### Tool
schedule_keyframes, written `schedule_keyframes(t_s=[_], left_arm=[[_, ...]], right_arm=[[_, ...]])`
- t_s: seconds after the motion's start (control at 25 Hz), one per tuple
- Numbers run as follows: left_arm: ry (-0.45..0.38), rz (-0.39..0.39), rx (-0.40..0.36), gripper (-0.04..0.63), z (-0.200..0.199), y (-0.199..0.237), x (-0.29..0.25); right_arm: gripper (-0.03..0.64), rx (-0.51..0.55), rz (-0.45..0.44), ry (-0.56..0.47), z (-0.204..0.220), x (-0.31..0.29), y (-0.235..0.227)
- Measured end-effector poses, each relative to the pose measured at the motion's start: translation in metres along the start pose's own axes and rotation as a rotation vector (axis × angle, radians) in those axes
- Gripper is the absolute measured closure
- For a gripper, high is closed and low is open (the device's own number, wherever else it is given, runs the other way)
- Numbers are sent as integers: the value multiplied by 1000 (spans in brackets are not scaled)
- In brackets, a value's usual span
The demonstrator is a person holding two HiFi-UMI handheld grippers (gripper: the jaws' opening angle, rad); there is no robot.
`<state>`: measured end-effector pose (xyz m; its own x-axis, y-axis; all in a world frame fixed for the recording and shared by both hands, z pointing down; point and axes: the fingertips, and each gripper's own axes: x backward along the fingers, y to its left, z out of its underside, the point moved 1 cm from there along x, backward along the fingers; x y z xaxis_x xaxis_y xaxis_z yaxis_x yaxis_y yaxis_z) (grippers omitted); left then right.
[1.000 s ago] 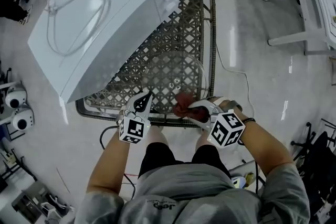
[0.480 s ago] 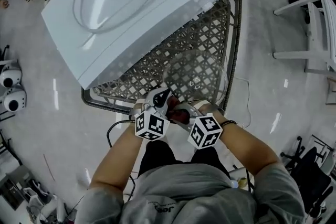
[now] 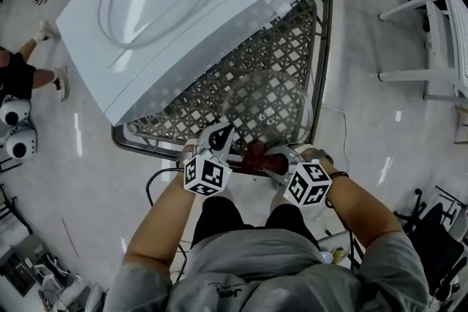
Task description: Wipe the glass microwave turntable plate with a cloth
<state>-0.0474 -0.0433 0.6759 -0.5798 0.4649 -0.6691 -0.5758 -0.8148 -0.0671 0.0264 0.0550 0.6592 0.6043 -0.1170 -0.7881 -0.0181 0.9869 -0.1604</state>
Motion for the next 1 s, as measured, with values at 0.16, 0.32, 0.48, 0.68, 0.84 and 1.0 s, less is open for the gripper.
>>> schedule_keyframes(t_s=[0.16,0.32,0.48,0.68,0.84,1.0], left_arm=[[-1,0,1,598,0,-1,-1],[-2,1,-8,598,0,3,-1],[0,-4,-11,598,1,2,1],[26,-38,-22,600,1,-3,-1],[89,-51,-41,600,-1,-3,-2],[152,-29,-49,600,1,-6,-3]], right_arm=[[509,-6,50,35,35,29,-1],[509,-30,112,48,65,51,-6],[509,-61,151,16,75,56,-7],[509,-72,170,-29,73,60,-5],[509,-83,191,-69,56,70,-3],[509,-114,224,-109,38,90,-8]])
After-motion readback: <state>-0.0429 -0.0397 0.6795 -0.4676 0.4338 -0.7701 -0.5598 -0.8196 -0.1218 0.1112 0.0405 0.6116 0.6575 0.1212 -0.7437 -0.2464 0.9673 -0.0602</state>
